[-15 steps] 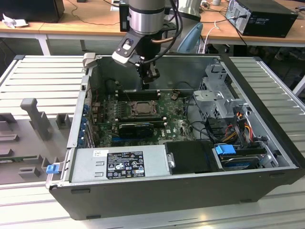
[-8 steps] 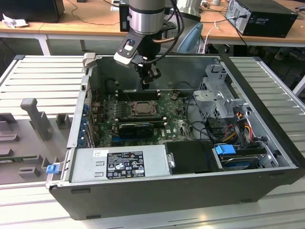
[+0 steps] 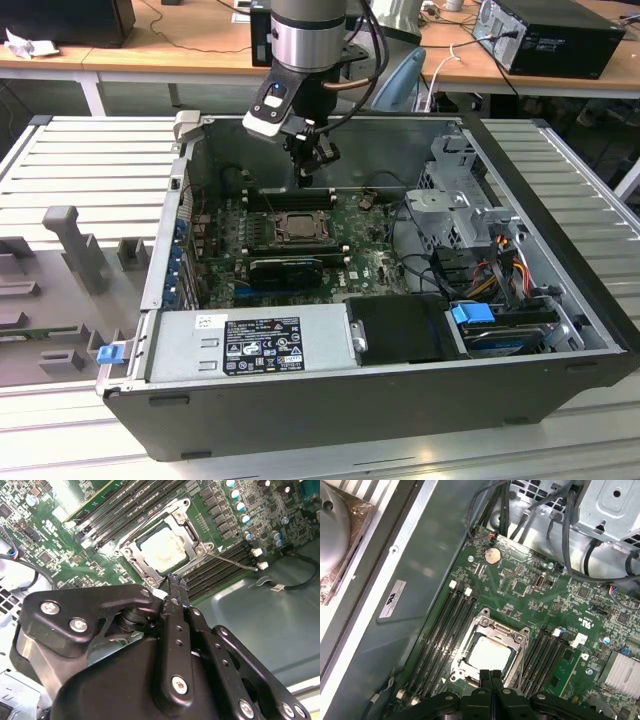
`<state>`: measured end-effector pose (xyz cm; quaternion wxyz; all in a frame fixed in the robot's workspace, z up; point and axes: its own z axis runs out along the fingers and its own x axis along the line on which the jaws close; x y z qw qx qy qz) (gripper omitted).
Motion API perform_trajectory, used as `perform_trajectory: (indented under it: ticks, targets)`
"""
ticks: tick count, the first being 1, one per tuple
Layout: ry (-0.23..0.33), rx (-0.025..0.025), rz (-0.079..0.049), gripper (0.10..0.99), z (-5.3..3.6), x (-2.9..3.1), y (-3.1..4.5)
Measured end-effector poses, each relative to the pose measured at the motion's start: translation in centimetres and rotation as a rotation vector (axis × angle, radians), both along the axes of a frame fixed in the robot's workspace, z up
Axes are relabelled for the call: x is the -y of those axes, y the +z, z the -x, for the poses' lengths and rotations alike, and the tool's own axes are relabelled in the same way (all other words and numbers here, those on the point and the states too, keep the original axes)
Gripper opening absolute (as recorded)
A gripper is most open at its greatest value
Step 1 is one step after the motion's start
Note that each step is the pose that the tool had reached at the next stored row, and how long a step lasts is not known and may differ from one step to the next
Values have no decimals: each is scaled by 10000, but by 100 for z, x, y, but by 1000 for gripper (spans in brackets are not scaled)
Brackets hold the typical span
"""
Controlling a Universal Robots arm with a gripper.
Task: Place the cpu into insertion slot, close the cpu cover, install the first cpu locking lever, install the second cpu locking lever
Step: 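Install the first cpu locking lever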
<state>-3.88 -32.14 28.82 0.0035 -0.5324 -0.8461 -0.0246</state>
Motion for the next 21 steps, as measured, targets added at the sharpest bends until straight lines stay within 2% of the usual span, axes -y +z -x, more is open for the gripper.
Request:
perform_trajectory:
  ticks: [14, 21]
  targets:
    - [782, 0, 1, 106, 0, 0, 0]
    - [1386, 0, 4, 106, 0, 0, 0]
